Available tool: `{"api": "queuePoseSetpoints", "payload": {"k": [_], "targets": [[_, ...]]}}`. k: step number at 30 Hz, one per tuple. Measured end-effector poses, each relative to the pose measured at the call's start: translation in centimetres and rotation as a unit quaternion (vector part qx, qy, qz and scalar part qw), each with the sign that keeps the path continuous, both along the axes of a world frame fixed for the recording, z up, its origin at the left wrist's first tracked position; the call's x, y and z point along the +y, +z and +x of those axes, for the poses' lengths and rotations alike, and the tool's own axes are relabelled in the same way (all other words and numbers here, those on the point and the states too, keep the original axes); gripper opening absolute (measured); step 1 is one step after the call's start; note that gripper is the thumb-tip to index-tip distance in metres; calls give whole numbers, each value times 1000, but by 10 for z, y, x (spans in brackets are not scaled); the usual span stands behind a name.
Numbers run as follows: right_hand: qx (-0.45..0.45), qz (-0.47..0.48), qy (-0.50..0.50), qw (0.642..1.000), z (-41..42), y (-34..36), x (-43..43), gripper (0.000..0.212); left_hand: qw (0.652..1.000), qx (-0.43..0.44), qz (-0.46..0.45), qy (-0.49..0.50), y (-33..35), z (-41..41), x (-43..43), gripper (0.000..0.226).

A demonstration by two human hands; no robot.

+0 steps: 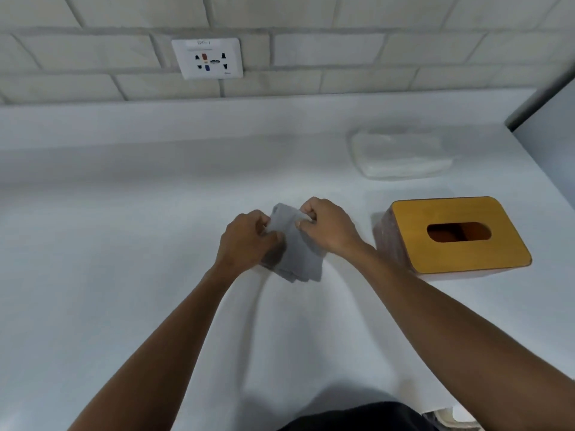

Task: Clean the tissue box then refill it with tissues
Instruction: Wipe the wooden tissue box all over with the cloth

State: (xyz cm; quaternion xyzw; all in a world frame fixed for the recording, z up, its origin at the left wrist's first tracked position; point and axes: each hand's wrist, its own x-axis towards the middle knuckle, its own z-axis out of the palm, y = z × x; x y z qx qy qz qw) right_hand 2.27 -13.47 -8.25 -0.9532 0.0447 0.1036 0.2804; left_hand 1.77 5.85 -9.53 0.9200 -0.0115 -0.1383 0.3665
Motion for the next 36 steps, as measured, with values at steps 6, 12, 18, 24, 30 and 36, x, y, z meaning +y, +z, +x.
{"api": "queuePoseSetpoints", "payload": {"k": [6,12,18,24,30,36], "targets": [[-64,221,-142,963,-75,31,9,53,978,-77,-168,92,19,-51,-11,13],[95,630,-229,736,-119,78,3,72,950,-252,-158,-95,59,-119,-71,23],[-62,655,-326,679,-135,126,-70,30,889,-322,-282,-163,94,-122,-110,17],[-171,559,-374,720,-137,148,-180,18,891,-358,-9,-280,94,-86,-188,32],[-231,302,-297,876,-124,138,-290,15,865,-235,203,-395,82,-54,-293,119],[-169,183,-204,947,-124,92,-350,42,865,-144,279,-392,84,-34,-345,141]]}}
